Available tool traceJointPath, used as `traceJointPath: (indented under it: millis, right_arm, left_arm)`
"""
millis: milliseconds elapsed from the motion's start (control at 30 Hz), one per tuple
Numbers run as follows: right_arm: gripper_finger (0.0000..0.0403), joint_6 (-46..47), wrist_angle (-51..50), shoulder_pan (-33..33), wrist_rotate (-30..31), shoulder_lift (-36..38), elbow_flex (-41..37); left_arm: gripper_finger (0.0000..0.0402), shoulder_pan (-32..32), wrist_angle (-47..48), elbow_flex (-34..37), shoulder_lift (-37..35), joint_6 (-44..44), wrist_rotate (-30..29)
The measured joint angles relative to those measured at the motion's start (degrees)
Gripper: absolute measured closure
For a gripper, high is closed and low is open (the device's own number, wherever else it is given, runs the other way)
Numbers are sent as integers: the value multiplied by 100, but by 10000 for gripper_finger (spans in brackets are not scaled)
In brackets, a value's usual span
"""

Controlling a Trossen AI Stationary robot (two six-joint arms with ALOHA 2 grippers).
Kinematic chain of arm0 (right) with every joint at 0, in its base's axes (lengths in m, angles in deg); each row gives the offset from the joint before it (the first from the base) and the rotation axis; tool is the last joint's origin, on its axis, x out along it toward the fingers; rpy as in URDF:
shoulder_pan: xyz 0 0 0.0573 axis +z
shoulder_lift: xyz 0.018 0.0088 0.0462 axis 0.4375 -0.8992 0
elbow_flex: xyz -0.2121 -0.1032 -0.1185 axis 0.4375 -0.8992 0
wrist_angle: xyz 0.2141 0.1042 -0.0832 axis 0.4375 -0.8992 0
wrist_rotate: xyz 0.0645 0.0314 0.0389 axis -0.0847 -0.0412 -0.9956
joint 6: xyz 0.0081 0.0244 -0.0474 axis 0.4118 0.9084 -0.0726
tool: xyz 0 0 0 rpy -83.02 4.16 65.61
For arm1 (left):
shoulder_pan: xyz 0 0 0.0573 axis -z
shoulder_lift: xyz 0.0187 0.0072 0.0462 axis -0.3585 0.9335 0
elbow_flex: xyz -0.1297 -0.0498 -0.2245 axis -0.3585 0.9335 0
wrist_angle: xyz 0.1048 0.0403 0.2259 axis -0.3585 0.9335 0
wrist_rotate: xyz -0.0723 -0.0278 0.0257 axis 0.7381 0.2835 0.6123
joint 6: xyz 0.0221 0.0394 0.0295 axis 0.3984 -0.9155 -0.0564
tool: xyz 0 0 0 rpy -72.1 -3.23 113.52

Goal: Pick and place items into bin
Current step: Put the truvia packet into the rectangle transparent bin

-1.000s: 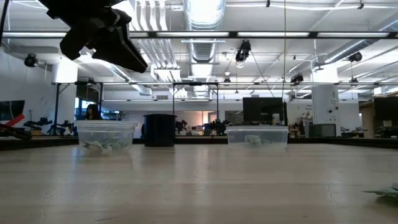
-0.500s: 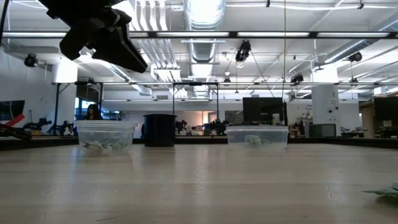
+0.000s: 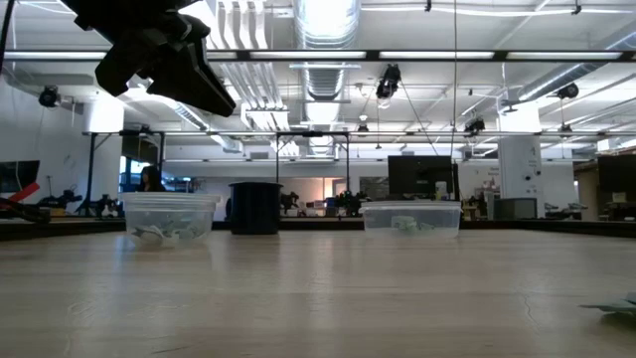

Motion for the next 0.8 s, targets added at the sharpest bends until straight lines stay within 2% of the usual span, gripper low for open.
traceJointPath:
  millis: [433, 800]
  right_arm:
    - [388, -19, -20, 0, 33, 0, -41]
    - [394, -20, -456, -2, 206, 126, 60]
  left_arm:
    - [336, 0, 0, 0, 1, 0, 0]
    - [336, 0, 2, 0, 0, 0, 2]
